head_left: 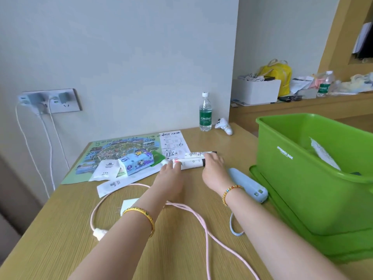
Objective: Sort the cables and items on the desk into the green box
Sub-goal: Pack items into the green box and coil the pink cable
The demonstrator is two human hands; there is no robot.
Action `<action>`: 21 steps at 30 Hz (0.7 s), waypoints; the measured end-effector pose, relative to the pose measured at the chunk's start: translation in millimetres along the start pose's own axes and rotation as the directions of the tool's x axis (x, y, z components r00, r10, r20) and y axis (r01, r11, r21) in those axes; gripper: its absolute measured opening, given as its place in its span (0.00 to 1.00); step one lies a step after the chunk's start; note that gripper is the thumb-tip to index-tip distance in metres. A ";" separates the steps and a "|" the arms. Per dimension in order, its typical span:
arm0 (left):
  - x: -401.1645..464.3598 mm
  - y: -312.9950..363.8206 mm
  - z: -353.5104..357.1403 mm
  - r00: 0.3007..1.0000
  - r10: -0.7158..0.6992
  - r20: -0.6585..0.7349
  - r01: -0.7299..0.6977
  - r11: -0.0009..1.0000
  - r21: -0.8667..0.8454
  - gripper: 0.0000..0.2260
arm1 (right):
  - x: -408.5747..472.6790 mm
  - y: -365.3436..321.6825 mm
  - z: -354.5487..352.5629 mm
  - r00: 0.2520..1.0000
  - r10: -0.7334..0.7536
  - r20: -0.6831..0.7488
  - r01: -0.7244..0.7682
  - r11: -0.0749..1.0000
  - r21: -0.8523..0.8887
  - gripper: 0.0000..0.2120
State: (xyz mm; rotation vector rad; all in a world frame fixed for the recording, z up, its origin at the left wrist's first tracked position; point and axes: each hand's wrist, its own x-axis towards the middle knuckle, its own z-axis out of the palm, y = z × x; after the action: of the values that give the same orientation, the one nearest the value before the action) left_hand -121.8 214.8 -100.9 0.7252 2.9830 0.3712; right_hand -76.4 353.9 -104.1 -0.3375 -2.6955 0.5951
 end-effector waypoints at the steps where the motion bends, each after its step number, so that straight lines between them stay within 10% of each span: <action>1: 7.2 -0.3 1.4 1.000 0.014 0.003 -0.014 1.000 0.012 0.25 | 10.8 2.2 0.2 1.000 0.002 0.019 -0.001 0.999 -0.034 0.23; 9: 50.8 0.1 3.2 0.990 0.101 0.101 -0.112 0.988 0.108 0.26 | 63.6 17.6 5.7 0.938 0.053 0.344 0.022 0.978 -0.209 0.34; 21: 2.6 9.0 -20.1 0.968 0.166 0.187 -0.210 0.946 0.248 0.17 | 35.0 -6.0 -16.4 0.863 0.069 0.500 0.096 0.951 -0.295 0.14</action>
State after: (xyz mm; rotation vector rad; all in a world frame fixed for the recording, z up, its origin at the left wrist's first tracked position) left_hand -122.2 219.4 -79.2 1.0157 2.8433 -0.0861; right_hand -102.7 365.2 -77.3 -0.2681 -3.3118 0.2703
